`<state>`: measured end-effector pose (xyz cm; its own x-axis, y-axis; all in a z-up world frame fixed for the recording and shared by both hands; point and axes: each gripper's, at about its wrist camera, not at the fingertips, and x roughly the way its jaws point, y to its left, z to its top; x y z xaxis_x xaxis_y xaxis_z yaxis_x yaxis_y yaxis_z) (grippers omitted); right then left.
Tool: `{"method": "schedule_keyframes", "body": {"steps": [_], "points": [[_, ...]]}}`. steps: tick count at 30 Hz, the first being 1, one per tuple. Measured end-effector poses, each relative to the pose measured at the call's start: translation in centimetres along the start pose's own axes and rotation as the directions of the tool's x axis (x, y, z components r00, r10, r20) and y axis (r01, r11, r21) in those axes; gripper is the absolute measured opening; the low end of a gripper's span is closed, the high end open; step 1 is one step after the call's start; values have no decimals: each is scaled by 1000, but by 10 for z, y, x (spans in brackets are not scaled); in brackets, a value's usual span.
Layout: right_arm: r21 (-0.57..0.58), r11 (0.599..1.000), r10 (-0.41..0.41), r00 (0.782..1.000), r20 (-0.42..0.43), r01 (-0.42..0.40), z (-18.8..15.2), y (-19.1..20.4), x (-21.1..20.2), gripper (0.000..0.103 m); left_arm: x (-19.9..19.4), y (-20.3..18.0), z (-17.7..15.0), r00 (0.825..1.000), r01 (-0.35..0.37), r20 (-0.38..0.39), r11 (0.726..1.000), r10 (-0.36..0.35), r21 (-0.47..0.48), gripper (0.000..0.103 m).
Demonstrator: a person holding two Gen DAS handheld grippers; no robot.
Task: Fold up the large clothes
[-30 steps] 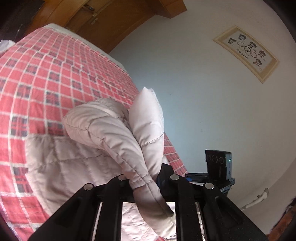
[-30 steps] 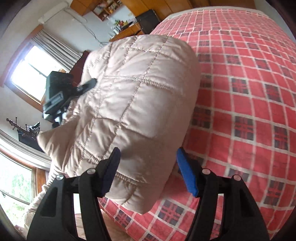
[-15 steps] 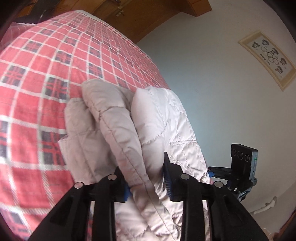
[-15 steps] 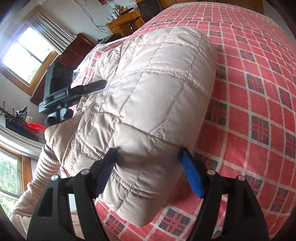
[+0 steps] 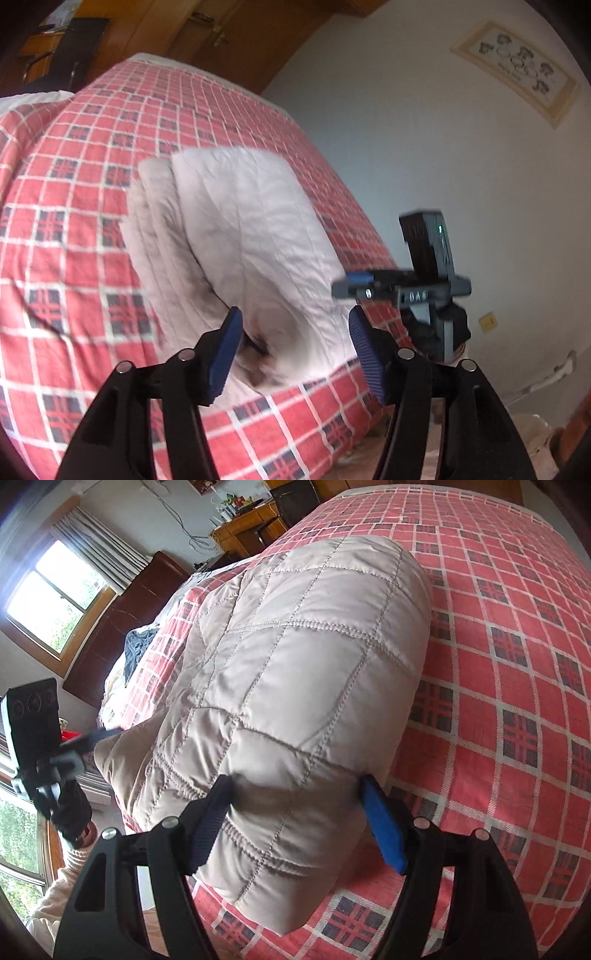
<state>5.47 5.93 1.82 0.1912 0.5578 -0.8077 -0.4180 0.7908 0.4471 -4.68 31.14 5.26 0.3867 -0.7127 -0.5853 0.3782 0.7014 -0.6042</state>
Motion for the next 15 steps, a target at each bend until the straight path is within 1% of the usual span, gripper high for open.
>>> {"method": "schedule_keyframes", "body": {"steps": [1, 3, 4, 5, 6, 7, 8, 10, 12, 14, 15], "points": [[2, 1000, -2, 1000, 1, 2, 0, 0, 0, 71, 5, -3, -1, 1000, 0, -16, 1000, 0, -8, 60], [7, 1000, -2, 1000, 1, 2, -1, 0, 0, 71, 13, -2, -4, 999, -28, -38, 999, 27, -27, 58], [8, 1000, -4, 1000, 2, 4, -1, 0, -1, 71, 16, 1, -5, 999, -31, -39, 999, 30, -32, 54], [10, 1000, -6, 1000, 3, 6, -1, 1, -2, 70, 18, 4, -5, 998, -41, -40, 998, 39, -42, 37], [9, 1000, -7, 1000, 4, 6, -2, 2, -4, 70, 20, 8, -5, 998, -53, -42, 997, 50, -53, 27], [8, 1000, -9, 1000, 6, 9, -4, 4, -6, 70, 20, 10, -5, 998, -52, -34, 997, 50, -59, 22], [6, 1000, -6, 1000, 8, 6, -3, 5, -9, 69, 16, 12, -6, 999, -35, -15, 997, 34, -62, 19], [5, 1000, 17, 1000, 17, -17, -2, 6, -14, 68, 4, 12, -8, 999, -10, 37, 998, 12, -63, 14], [-1, 999, 40, 999, 28, -40, -2, 9, -20, 68, -14, 7, -10, 995, 3, 104, 1000, 0, -31, 13], [-17, 999, 37, 999, 26, -36, -1, 12, -20, 68, -24, 6, -13, 990, -9, 141, 1000, 9, -2, 13], [-21, 999, 32, 999, 20, -31, -1, 13, -18, 68, -25, 11, -14, 989, -9, 145, 1000, 11, -10, 13]]}}
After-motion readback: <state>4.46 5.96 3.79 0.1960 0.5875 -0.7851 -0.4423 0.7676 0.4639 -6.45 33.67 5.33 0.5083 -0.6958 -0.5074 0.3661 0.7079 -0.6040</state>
